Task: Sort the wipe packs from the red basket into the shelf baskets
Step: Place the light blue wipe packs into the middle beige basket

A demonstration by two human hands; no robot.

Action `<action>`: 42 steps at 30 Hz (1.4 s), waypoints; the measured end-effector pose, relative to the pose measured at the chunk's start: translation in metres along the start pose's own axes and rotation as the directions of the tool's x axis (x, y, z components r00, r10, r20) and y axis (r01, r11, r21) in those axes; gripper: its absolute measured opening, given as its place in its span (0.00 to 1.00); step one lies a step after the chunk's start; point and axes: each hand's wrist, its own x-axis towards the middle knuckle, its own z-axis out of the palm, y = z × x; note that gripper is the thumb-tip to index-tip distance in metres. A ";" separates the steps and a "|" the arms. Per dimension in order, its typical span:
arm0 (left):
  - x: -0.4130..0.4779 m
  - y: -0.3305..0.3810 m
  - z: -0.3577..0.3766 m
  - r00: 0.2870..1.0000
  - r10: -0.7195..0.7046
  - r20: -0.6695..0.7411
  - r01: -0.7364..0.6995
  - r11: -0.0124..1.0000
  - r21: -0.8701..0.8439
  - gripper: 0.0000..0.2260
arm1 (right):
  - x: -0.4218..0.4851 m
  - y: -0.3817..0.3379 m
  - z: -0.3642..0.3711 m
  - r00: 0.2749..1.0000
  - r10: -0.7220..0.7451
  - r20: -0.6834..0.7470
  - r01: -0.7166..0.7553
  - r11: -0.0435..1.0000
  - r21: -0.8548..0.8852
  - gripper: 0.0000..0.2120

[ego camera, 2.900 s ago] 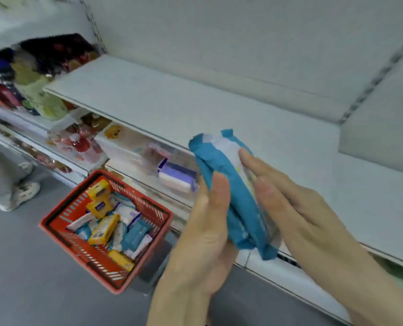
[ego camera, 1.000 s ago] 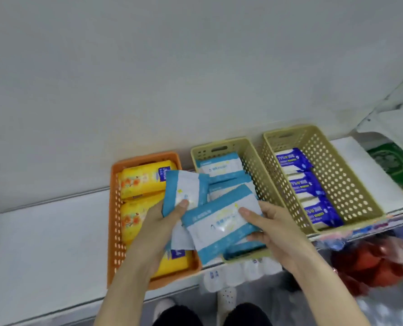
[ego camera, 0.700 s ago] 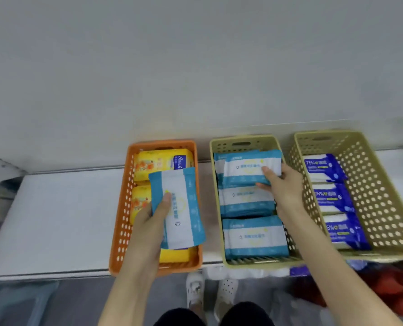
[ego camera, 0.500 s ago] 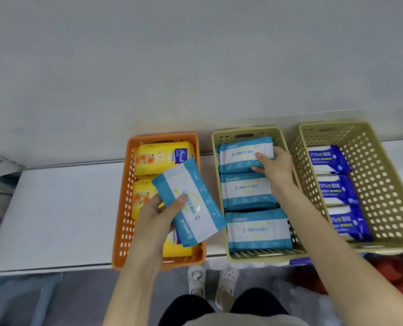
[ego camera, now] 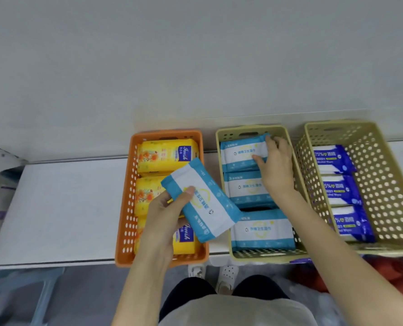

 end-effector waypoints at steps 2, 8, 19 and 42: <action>0.000 0.003 0.002 1.000 0.004 0.006 -0.004 0.999 -0.040 0.08 | -0.002 0.000 -0.008 1.000 -0.029 -0.008 0.030 0.996 0.086 0.22; 0.000 0.004 0.022 0.998 -0.013 0.066 0.025 0.983 -0.180 0.07 | -0.064 -0.036 -0.064 0.996 -0.022 0.091 -0.025 0.876 0.482 0.11; -0.002 -0.005 0.043 0.957 0.122 0.264 -0.166 0.974 0.154 0.04 | -0.095 -0.030 -0.078 0.875 0.151 0.460 -0.476 0.445 0.759 0.27; 0.001 -0.027 0.042 0.931 0.311 0.189 -0.364 0.811 0.459 0.07 | -0.081 0.011 -0.087 0.841 0.280 0.463 -0.541 0.419 0.729 0.13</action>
